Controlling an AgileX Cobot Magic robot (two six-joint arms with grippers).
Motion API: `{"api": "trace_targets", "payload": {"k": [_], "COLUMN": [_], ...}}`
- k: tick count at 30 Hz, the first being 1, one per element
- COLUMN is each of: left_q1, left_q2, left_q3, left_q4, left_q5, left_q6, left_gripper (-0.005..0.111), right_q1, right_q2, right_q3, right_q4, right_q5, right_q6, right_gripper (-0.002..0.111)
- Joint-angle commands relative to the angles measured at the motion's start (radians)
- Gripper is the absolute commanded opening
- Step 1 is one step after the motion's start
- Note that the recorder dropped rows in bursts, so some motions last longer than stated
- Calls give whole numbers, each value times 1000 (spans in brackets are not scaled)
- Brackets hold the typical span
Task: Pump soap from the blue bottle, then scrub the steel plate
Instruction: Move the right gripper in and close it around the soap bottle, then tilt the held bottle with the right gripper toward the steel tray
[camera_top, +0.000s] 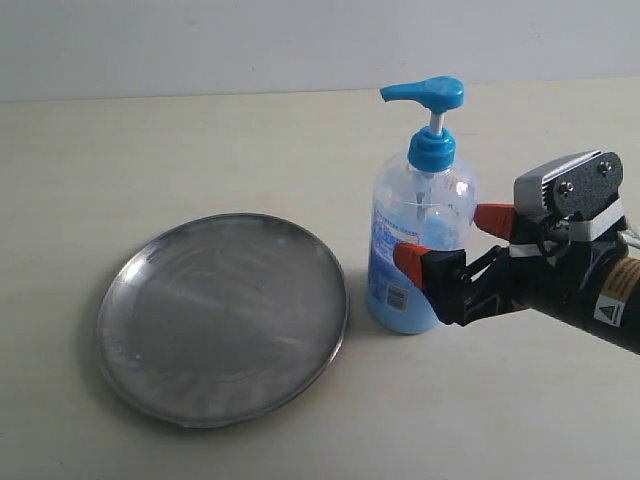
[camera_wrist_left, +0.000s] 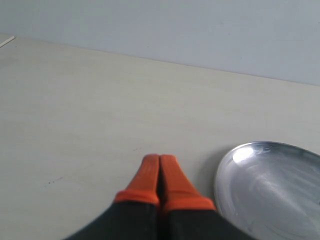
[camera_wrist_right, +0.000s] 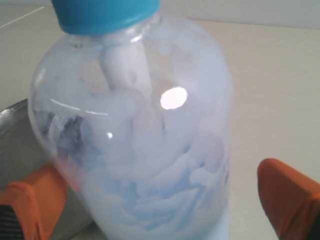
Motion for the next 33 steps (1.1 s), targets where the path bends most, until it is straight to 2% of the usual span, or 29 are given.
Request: {"api": "trace_targets", "payload": {"k": [1, 9, 11, 16, 23, 29, 33], "left_q1": [2, 2, 2, 2, 2, 2, 2], "left_q2": [-5, -5, -5, -5, -5, -5, -5], "left_q3": [3, 3, 3, 3, 3, 3, 3], "left_q4": [5, 5, 5, 5, 5, 5, 5], "left_q5": [-8, -8, -8, -8, -8, -8, -8], "left_q6": [2, 2, 2, 2, 2, 2, 2], "left_gripper": [1, 1, 1, 1, 1, 1, 1], "right_q1": [2, 28, 68, 152, 224, 280, 281], "right_q2": [14, 14, 14, 14, 23, 68, 88], "right_q3": [-6, -6, -6, -6, -52, -113, -149], "right_q4": [2, 18, 64, 348, 357, 480, 548], "right_q5": [-9, -25, -22, 16, 43, 70, 112], "right_q6": [11, 23, -20, -173, -170, -172, -172], "right_gripper": [105, 105, 105, 105, 105, 105, 105]}}
